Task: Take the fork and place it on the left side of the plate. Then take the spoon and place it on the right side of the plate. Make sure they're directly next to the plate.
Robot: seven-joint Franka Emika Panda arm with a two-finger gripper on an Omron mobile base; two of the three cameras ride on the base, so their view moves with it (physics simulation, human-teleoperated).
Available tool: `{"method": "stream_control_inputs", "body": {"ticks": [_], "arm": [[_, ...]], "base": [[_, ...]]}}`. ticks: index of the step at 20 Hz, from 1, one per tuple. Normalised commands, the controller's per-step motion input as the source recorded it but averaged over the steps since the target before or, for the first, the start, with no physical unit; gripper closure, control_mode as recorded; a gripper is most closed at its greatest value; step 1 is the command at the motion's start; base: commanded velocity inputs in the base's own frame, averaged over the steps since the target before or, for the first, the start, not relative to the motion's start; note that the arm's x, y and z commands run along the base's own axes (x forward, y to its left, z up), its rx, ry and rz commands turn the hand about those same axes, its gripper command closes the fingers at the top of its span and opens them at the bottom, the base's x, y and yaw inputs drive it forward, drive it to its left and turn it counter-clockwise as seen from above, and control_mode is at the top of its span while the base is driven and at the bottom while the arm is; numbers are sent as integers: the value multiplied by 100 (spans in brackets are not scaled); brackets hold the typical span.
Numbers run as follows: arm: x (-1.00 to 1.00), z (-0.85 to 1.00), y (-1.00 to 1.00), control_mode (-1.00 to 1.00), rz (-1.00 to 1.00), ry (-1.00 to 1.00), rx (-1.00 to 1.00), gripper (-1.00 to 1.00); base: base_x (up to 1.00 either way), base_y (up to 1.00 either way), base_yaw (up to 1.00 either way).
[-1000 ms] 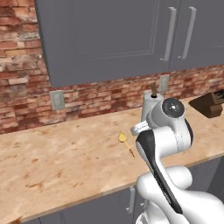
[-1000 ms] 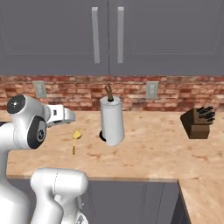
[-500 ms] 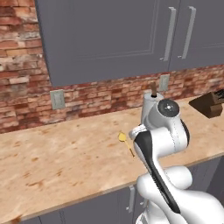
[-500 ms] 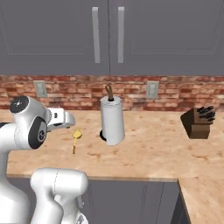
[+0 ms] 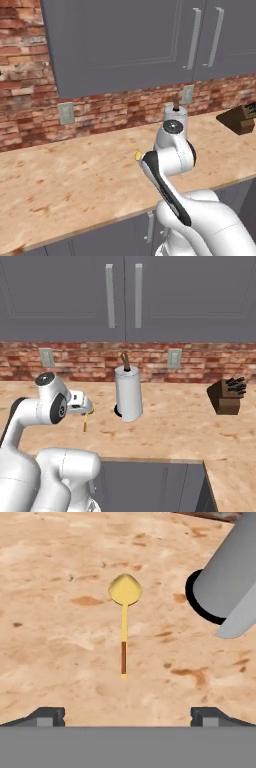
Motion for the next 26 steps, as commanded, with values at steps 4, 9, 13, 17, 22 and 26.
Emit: {"method": "stream_control_inputs", "body": {"ticks": [4, 9, 13, 17, 22, 26], "arm": [[59, -25, 22, -100, -8, 10, 0, -100], [31, -23, 15, -100, -11, 4, 0, -100], [32, -27, 7, -100, -10, 5, 0, -100], [25, -33, -1, -100, -3, 8, 0, -100], [14, -34, -7, -100, 0, 10, 0, -100], [17, -34, -2, -100, 0, 8, 0, -100]], "base": [[0, 0, 0], [0, 0, 0], [0, 0, 0], [0, 0, 0], [0, 0, 0], [0, 0, 0]]}}
